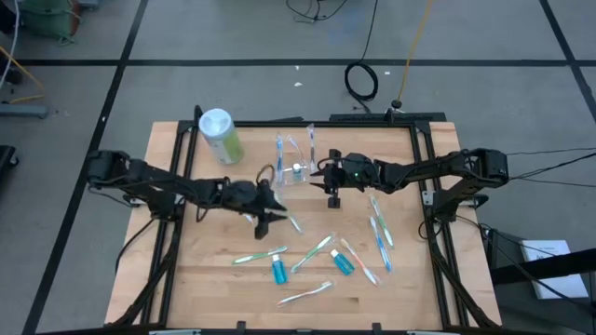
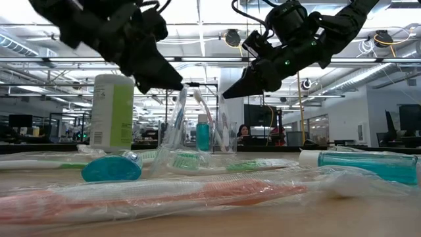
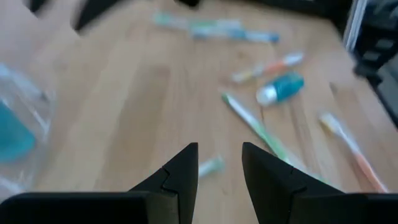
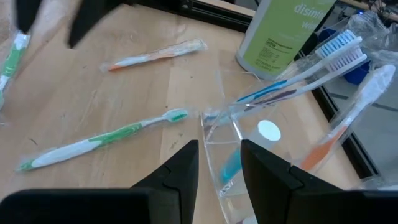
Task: Pick & Place toothbrushing station
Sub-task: Put the orange toothbrush into the transparent organizer
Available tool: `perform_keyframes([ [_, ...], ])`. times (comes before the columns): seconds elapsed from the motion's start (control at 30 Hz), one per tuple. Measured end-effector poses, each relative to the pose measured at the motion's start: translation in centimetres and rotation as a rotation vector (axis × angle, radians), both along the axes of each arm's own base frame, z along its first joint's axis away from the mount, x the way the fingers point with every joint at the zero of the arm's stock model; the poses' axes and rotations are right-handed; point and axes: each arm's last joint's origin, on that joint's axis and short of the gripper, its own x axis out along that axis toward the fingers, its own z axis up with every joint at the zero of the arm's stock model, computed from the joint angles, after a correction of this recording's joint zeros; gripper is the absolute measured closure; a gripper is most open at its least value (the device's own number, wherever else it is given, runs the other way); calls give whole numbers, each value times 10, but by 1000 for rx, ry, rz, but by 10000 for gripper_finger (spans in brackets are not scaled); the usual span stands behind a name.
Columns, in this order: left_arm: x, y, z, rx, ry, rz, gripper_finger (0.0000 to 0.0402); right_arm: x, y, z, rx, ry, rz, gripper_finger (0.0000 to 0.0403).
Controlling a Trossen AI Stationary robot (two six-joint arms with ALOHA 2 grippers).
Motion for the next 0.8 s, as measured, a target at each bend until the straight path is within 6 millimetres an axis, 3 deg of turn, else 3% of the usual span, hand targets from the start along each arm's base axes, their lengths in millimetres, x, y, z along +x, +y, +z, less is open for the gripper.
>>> perform_keyframes([
  [0.17, -2, -24, 10, -9, 187, 31, 275, 1, 0, 2, -19, -15, 6, 293],
  [0.27, -7, -31, 11, -127, 289, 144, 275, 1, 0, 3, -29, -31, 9, 293],
  [0.4, -17, -30, 3, -340, 434, 398, 275, 2, 0, 5, -55, -51, 18, 293],
  [0.57, -36, -23, -8, -415, 562, 756, 275, 2, 0, 7, -75, -62, 26, 293],
  [0.8, -61, -8, -13, -468, 519, 1358, 275, 3, 0, 8, -81, -80, 27, 293],
])
